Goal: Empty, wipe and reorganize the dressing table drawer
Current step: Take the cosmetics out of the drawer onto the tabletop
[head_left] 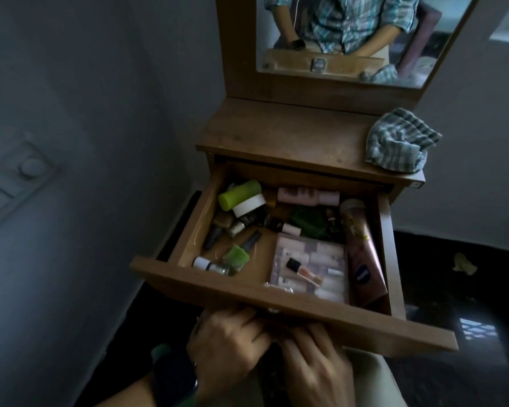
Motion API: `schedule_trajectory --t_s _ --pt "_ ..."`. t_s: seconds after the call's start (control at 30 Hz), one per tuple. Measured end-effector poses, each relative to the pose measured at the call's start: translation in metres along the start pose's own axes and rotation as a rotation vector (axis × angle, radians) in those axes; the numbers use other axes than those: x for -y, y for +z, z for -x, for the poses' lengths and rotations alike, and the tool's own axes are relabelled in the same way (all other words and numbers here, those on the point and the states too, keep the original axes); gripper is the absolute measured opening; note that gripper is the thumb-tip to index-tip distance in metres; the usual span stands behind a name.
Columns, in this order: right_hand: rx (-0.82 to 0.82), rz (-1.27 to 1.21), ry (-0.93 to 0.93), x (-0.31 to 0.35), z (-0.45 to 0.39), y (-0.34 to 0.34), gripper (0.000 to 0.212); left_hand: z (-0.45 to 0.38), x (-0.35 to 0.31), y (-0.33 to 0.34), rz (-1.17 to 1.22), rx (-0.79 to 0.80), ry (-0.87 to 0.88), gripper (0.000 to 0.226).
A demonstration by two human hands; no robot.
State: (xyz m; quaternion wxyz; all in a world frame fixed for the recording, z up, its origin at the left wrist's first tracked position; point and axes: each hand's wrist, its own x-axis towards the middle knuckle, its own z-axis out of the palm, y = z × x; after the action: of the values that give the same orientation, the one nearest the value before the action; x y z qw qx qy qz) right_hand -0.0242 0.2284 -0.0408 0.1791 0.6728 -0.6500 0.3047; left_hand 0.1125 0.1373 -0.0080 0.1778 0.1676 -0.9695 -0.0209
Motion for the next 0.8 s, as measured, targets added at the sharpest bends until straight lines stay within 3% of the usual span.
schedule_trajectory --t_s 0.23,0.33,0.47,0.57,0.7,0.8 --pt "0.038 0.025 -0.006 0.011 0.008 -0.010 0.021 0.014 -0.013 -0.001 -0.063 -0.011 -0.004 0.038" --pt "0.086 0.020 0.015 0.013 0.006 -0.013 0.031 0.014 -0.016 -0.007 -0.076 0.043 -0.007 0.026" --pt "0.206 -0.059 0.034 0.016 0.002 -0.027 0.026 0.013 -0.023 -0.016 -0.061 0.093 -0.039 0.011" --pt "0.151 -0.163 0.015 0.015 -0.013 -0.053 0.040 0.002 -0.028 -0.033 0.012 -0.011 -0.108 0.005" --pt "0.043 -0.193 0.098 0.001 -0.060 -0.091 0.025 -0.032 -0.031 -0.058 0.194 -0.153 -0.254 0.020" --pt "0.088 -0.108 0.235 -0.023 -0.096 -0.096 0.020 -0.064 -0.021 -0.067 0.331 -0.144 -0.382 0.023"
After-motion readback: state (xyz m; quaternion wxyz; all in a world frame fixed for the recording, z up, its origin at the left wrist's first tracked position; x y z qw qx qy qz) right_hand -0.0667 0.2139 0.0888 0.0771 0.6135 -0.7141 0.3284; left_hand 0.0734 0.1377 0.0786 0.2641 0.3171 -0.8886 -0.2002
